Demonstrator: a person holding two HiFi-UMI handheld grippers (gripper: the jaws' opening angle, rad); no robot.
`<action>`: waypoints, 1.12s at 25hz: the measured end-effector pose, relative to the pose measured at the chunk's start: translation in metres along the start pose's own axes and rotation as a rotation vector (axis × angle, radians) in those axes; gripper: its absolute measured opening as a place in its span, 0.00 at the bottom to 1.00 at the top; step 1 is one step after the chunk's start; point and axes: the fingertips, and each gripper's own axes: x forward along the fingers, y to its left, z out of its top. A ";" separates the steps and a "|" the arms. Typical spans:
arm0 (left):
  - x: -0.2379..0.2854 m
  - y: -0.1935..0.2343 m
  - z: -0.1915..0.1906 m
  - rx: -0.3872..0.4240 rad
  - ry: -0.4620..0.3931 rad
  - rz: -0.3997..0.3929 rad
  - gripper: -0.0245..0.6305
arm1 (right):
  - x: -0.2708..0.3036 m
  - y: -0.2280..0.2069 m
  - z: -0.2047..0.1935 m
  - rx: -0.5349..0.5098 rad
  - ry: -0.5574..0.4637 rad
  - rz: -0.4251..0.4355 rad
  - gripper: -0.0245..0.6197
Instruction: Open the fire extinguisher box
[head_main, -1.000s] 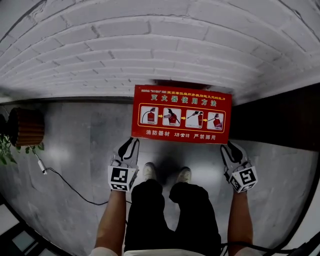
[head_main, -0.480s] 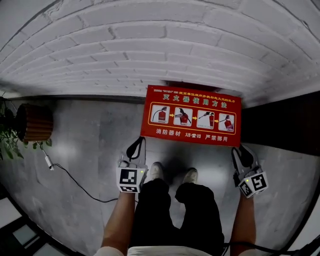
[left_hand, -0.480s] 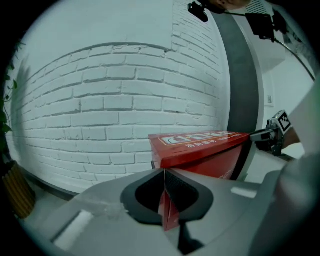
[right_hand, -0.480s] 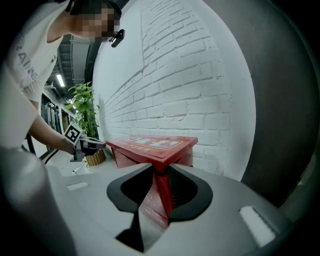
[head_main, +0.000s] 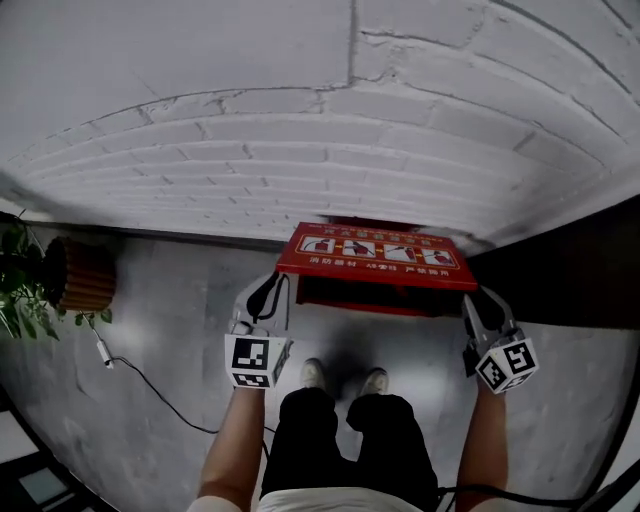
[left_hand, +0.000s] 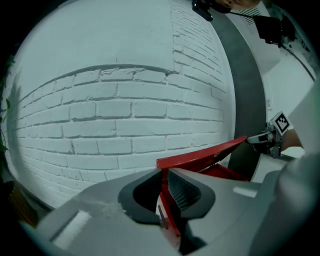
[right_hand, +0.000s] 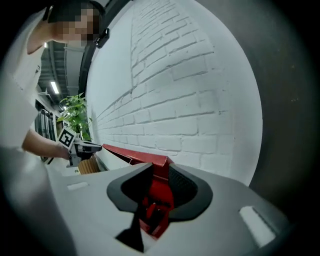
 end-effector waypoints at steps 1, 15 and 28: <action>0.005 0.002 0.009 -0.004 -0.009 0.004 0.11 | 0.004 -0.004 0.007 -0.003 -0.008 -0.012 0.20; 0.093 0.024 0.066 0.028 -0.064 0.023 0.11 | 0.072 -0.052 0.063 -0.079 -0.067 -0.104 0.12; 0.058 -0.018 0.067 0.014 -0.069 -0.016 0.07 | 0.054 -0.006 0.061 -0.086 -0.073 -0.063 0.05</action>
